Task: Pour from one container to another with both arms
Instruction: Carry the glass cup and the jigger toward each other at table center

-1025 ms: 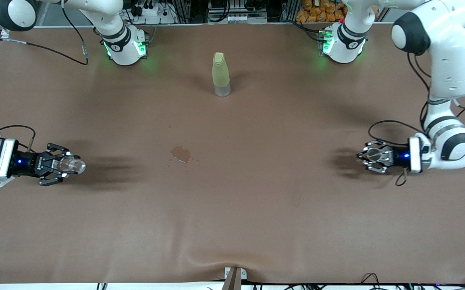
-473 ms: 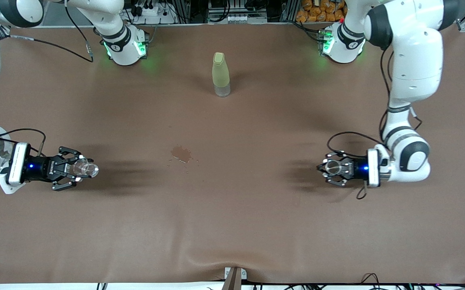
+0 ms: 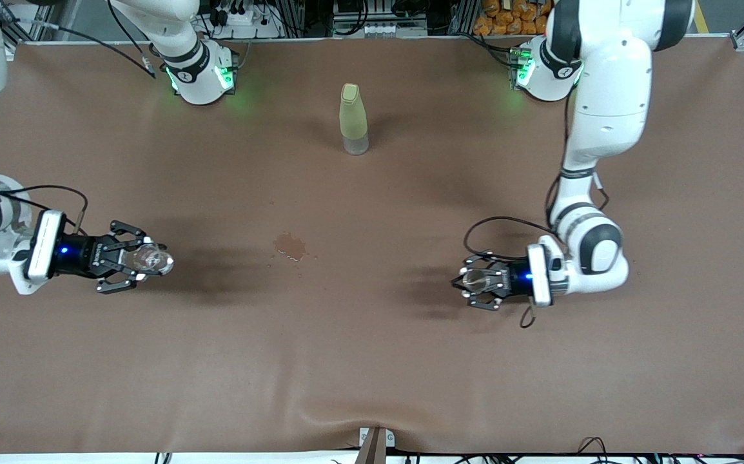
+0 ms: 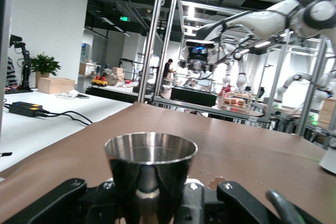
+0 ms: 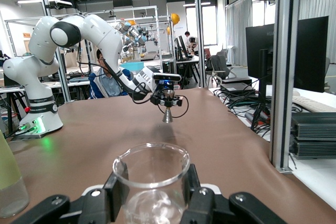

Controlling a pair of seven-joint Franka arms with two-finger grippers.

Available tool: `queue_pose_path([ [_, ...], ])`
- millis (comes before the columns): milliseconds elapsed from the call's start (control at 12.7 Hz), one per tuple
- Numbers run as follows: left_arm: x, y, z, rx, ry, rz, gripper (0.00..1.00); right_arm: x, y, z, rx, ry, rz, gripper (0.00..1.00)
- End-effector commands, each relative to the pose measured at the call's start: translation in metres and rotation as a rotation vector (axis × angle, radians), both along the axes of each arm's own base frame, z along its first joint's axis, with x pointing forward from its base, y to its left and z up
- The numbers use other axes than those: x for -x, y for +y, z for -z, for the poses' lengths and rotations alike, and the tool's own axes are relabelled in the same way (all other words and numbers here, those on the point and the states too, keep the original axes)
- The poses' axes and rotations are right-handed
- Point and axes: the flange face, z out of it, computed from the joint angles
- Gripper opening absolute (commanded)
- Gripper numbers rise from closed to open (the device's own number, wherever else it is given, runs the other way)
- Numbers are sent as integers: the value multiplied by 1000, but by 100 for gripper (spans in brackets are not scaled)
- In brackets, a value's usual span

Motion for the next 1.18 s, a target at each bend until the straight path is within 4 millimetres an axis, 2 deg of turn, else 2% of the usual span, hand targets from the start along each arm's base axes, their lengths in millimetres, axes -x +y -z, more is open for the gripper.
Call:
queue_pose_path([
  [0, 2, -49, -13, -17, -1, -24, 0, 18, 27, 10, -40, 7, 47, 17],
  [237, 9, -98, -19, -22, -23, -36, 0, 46, 94, 31, -111, -1, 117, 17],
  [473, 22, -151, -21, -36, -24, -77, 0, 57, 137, 40, -112, 31, 122, 16],
  [631, 26, -178, -10, -41, -30, -91, 0, 59, 163, 39, -137, 51, 138, 15],
  [789, 37, -205, 13, -14, -59, -111, 0, 60, 180, 20, -96, 74, 168, 12],
  [868, 49, -222, 30, 13, -83, -129, 0, 61, 189, 4, -80, 109, 179, 12],
  [947, 58, -231, 44, 29, -101, -144, 0, 62, 196, -11, -52, 120, 202, 12],
  [1025, 60, -235, 50, 19, -108, -148, 0, 64, 208, -17, -38, 129, 213, 12],
  [1104, 62, -238, 52, 5, -107, -150, 0, 67, 229, -20, -68, 145, 229, 12],
])
